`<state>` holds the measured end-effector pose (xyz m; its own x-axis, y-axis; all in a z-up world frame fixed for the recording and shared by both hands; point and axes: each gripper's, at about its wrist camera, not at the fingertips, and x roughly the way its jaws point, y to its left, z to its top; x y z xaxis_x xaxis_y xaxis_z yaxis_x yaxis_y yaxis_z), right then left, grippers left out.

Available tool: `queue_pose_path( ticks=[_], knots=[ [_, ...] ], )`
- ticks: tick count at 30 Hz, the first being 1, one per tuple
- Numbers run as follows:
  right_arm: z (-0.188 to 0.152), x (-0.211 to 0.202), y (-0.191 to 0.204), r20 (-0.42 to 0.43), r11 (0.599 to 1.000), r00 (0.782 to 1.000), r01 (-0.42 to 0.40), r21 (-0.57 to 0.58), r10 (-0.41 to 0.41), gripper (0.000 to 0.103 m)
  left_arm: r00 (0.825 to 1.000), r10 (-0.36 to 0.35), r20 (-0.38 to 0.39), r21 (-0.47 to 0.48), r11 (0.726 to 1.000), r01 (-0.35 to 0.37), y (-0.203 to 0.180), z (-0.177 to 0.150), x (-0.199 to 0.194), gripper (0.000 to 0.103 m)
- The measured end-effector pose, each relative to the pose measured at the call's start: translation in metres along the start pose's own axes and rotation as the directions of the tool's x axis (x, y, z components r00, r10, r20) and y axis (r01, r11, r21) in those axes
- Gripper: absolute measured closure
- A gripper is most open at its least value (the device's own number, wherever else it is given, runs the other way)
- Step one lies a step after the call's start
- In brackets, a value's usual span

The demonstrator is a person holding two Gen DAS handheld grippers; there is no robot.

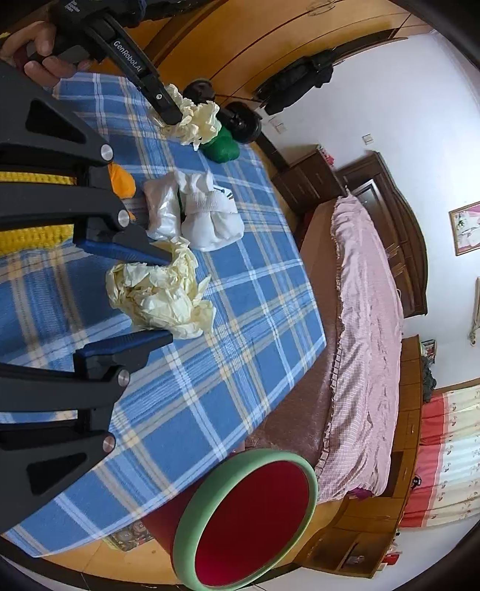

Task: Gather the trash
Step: 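Grasp the crumpled plastic bag with the left tool while the right tool grasps another crumpled bag, then carry both crumpled bags over the red bucket and open both tools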

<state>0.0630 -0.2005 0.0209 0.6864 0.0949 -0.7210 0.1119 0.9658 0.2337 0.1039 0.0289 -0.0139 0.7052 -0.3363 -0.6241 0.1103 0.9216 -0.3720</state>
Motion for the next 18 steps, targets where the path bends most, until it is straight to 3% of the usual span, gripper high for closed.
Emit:
queue_pose_path(
  ticks=[8,18],
  knots=[
    [-0.004,-0.015,-0.007,0.017,0.995,0.995,-0.096,0.009,0.096,0.064,0.999,0.032,0.039,0.017,0.999,-0.032,-0.017,-0.001,-0.032,0.077],
    [0.003,-0.05,-0.034,0.099,0.988,0.984,-0.15,0.04,0.146,0.064,1.0,-0.008,0.025,0.046,0.999,0.007,-0.059,0.002,-0.039,0.077]
  ],
)
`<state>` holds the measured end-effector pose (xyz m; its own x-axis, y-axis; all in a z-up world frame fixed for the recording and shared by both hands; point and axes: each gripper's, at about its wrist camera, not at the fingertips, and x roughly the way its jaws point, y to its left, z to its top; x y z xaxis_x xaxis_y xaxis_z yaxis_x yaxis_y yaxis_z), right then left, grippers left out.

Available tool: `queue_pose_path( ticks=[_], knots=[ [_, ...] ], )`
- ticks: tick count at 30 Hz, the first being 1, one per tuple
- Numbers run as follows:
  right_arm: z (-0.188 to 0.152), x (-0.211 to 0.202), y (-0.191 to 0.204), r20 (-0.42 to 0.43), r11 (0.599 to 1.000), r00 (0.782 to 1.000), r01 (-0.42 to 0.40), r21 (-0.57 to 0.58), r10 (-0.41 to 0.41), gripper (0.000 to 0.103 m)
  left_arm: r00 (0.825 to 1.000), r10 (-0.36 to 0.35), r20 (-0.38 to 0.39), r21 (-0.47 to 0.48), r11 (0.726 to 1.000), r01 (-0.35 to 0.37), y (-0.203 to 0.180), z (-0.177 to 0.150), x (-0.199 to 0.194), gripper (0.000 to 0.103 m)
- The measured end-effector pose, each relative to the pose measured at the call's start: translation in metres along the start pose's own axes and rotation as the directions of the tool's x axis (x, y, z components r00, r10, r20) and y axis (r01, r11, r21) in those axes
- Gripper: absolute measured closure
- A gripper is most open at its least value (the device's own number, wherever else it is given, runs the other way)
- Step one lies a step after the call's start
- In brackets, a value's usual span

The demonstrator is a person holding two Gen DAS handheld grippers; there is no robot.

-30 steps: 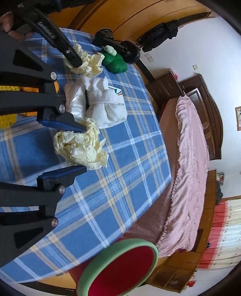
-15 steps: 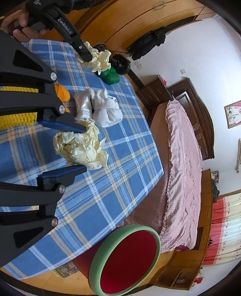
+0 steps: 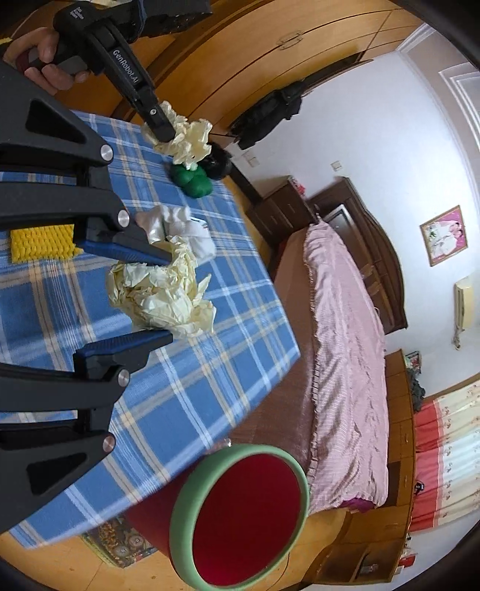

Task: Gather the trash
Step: 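Carry both crumpled bags over the red bucket and open both tools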

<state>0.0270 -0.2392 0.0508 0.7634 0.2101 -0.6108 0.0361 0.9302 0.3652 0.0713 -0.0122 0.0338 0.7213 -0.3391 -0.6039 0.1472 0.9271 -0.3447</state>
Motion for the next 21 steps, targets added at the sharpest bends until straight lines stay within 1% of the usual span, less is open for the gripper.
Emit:
queue_pose_path(
  ticks=[3,7,13,18,21],
  knots=[
    [0.005,-0.012,-0.011,0.028,1.0,1.0,0.001,0.015,-0.001,0.064,1.0,-0.023,-0.018,0.023,0.999,0.023,-0.018,0.002,0.003,0.077],
    [0.014,-0.03,-0.028,0.074,0.999,0.997,0.016,0.043,-0.02,0.064,0.997,-0.072,-0.033,0.061,0.995,0.074,-0.046,0.008,0.005,0.077],
    [0.027,-0.055,-0.064,0.13,0.994,0.989,0.057,0.097,-0.069,0.064,0.992,-0.118,-0.053,0.133,0.983,0.124,-0.092,0.017,0.014,0.077],
    [0.038,-0.073,-0.096,0.167,0.985,0.979,0.094,0.146,-0.118,0.064,0.98,-0.17,-0.1,0.215,0.958,0.188,-0.144,0.022,0.031,0.077],
    [0.043,-0.08,-0.117,0.174,0.977,0.973,0.12,0.179,-0.152,0.064,0.976,-0.188,-0.112,0.245,0.946,0.211,-0.169,0.021,0.042,0.077]
  ],
)
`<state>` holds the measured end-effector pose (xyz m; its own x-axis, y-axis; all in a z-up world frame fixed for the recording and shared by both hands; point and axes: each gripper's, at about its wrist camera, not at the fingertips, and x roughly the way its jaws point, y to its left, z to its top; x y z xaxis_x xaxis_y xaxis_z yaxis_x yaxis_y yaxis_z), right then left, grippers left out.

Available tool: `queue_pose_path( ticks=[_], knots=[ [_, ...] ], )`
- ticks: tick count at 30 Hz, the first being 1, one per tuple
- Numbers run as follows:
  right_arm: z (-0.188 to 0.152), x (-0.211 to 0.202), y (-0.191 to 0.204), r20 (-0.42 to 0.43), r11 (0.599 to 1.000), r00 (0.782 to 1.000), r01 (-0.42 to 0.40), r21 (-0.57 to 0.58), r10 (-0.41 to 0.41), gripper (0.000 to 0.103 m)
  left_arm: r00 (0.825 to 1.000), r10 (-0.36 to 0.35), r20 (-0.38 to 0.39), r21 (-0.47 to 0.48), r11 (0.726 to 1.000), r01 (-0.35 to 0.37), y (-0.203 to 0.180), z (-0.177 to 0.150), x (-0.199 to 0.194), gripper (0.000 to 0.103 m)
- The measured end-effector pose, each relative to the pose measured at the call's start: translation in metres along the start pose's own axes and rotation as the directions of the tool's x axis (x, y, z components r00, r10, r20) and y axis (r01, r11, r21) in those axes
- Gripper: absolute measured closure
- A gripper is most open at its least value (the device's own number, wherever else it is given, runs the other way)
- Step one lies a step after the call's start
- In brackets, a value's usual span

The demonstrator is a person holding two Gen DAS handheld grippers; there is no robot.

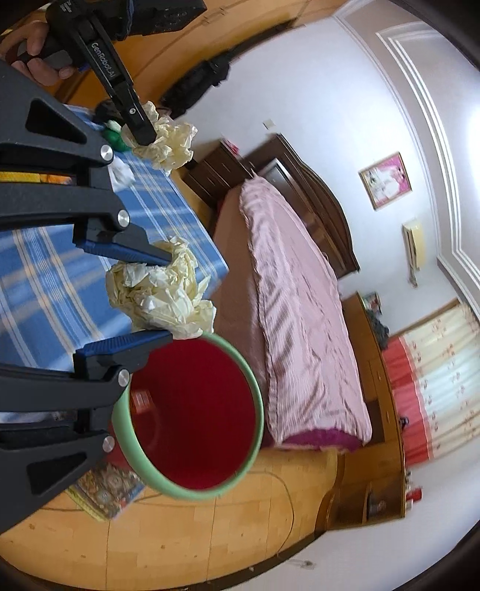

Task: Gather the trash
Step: 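Carry both crumpled bags over the red bucket and open both tools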

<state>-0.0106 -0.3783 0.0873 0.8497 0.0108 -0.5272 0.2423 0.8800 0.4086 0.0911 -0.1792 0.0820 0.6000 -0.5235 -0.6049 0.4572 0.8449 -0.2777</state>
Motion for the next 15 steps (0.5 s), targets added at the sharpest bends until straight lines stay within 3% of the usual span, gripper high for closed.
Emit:
queue_pose_path(
  ticks=[6,15],
  knots=[
    [0.012,0.007,-0.04,-0.005,0.997,0.999,0.052,0.051,-0.052,0.064,0.997,-0.048,-0.055,0.045,0.998,0.05,-0.039,0.003,0.043,0.077],
    [0.018,0.034,-0.088,-0.014,0.989,0.993,0.121,0.089,-0.12,0.064,0.986,-0.056,-0.157,0.093,0.993,0.071,-0.072,-0.008,0.109,0.077]
  ],
)
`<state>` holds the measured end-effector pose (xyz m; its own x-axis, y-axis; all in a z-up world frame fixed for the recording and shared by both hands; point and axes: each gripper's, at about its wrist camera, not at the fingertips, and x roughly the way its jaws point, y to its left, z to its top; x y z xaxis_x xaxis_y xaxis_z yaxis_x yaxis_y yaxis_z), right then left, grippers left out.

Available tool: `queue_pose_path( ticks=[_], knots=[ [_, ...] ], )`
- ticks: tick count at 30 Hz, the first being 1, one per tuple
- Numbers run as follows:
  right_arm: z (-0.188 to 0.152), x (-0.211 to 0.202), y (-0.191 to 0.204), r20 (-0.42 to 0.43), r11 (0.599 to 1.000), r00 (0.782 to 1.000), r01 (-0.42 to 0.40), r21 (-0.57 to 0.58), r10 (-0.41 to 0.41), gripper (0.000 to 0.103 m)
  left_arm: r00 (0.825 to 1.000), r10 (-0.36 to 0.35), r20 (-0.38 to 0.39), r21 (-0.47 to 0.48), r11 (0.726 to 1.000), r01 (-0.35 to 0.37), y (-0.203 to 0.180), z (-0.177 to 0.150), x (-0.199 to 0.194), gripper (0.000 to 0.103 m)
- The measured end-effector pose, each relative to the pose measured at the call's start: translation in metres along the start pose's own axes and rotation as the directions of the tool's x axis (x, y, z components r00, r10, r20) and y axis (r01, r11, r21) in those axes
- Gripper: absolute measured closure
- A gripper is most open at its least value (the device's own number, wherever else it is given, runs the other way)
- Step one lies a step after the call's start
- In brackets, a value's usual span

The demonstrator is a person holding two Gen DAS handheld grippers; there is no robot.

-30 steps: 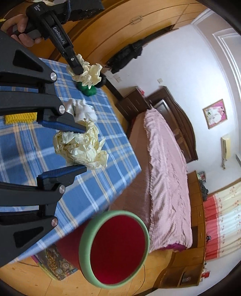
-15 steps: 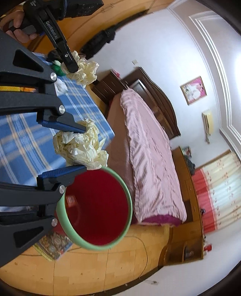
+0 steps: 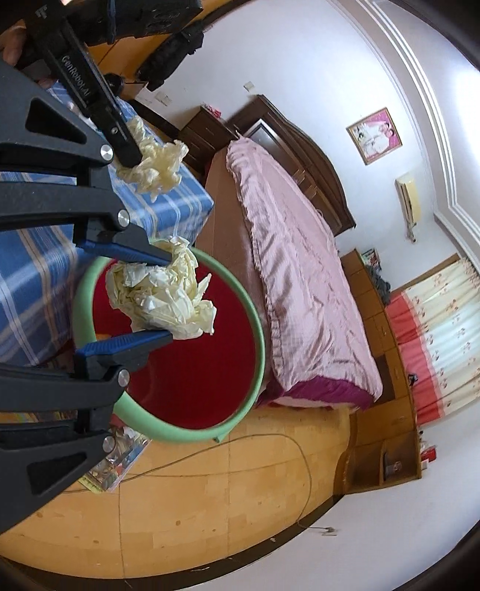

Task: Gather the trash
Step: 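Carry both crumpled bags over the red bucket and open both tools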

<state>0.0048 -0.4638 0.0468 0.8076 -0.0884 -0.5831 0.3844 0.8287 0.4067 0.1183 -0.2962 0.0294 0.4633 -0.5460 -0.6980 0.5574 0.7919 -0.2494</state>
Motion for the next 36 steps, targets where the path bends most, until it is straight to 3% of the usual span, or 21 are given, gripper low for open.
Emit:
queue_pose_path(
  ticks=[5,11,15,19,21,36],
  knots=[
    [0.002,0.014,-0.018,-0.011,0.999,0.999,0.04,0.012,-0.04,0.064,0.998,0.009,-0.059,0.016,1.0,-0.008,-0.009,-0.001,0.03,0.077],
    [0.002,0.026,-0.032,-0.024,0.998,0.999,0.05,0.033,-0.049,0.063,0.997,0.02,-0.073,0.057,0.998,-0.016,-0.019,0.0,0.048,0.077],
    [0.001,0.029,-0.036,-0.028,0.998,0.999,0.041,0.04,-0.04,0.059,0.998,0.026,-0.056,0.084,0.996,-0.021,-0.025,0.0,0.047,0.077],
    [0.001,0.032,-0.039,-0.04,0.998,0.999,0.027,0.056,-0.024,0.055,0.999,0.021,-0.048,0.087,0.996,-0.017,-0.026,0.002,0.045,0.059],
    [0.0,0.033,-0.04,-0.038,0.997,0.999,0.026,0.067,-0.023,0.05,0.999,0.024,-0.035,0.086,0.996,-0.02,-0.026,0.003,0.044,0.055],
    [0.0,0.02,-0.03,-0.015,0.997,1.0,0.017,0.076,-0.016,0.038,0.999,0.044,0.004,0.045,0.998,-0.044,-0.015,-0.001,0.015,0.055]
  ],
)
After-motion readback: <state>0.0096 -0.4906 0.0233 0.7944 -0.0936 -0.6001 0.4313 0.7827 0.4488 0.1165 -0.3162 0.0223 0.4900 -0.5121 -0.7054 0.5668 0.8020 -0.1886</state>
